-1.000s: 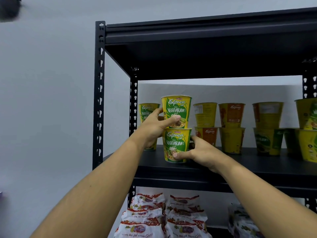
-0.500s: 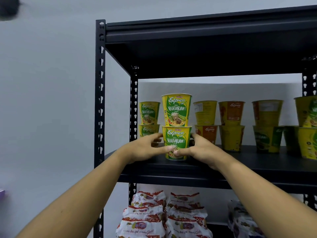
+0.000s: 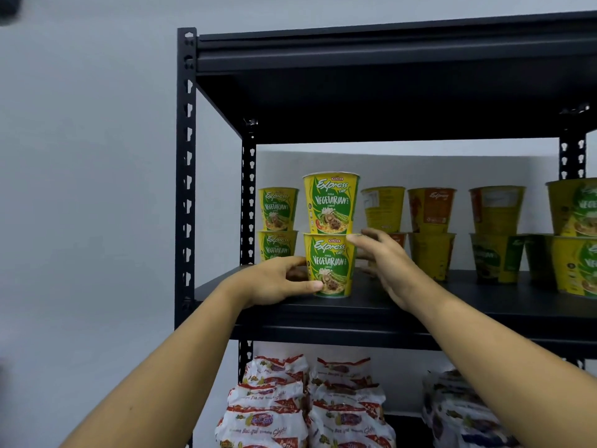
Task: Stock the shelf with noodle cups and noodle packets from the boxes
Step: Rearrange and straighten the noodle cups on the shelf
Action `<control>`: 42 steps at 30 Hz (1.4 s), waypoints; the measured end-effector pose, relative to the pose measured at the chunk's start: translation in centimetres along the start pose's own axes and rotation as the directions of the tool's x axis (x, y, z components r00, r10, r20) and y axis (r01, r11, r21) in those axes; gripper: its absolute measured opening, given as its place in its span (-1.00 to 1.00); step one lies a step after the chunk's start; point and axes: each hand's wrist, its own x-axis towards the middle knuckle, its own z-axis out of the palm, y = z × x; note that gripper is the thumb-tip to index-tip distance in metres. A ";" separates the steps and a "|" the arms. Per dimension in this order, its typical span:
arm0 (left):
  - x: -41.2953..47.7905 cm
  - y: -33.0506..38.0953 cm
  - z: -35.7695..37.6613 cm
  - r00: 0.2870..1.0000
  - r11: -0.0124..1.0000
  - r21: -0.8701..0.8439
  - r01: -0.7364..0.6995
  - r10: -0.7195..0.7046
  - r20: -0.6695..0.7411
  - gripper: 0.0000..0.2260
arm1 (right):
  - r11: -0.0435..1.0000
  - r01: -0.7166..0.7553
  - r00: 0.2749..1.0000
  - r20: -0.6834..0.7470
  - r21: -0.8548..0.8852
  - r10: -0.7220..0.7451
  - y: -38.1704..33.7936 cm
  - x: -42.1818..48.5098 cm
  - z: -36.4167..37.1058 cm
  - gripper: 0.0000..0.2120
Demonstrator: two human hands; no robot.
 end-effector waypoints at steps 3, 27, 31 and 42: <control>0.2 -0.1 0.0 0.999 1.000 -0.002 0.021 -0.021 0.031 -0.43 | 0.999 0.037 0.999 -0.033 0.014 -0.036 -1.0 0.5 0.0 -0.23; 0.5 0.6 0.5 0.998 0.992 0.113 0.060 -0.057 -0.031 -0.32 | 0.999 -0.023 0.995 0.100 -0.026 0.026 -1.3 -0.4 1.0 0.19; -0.2 1.0 0.6 0.998 0.980 0.196 0.045 -0.035 -0.053 -0.33 | 0.971 -0.040 0.986 0.149 -0.238 0.077 0.0 -1.0 0.7 0.06; -0.4 1.8 0.9 0.990 0.911 0.392 0.131 -0.138 -0.011 -0.31 | 0.887 -0.104 0.984 0.082 -0.450 0.157 1.0 2.4 1.3 -0.47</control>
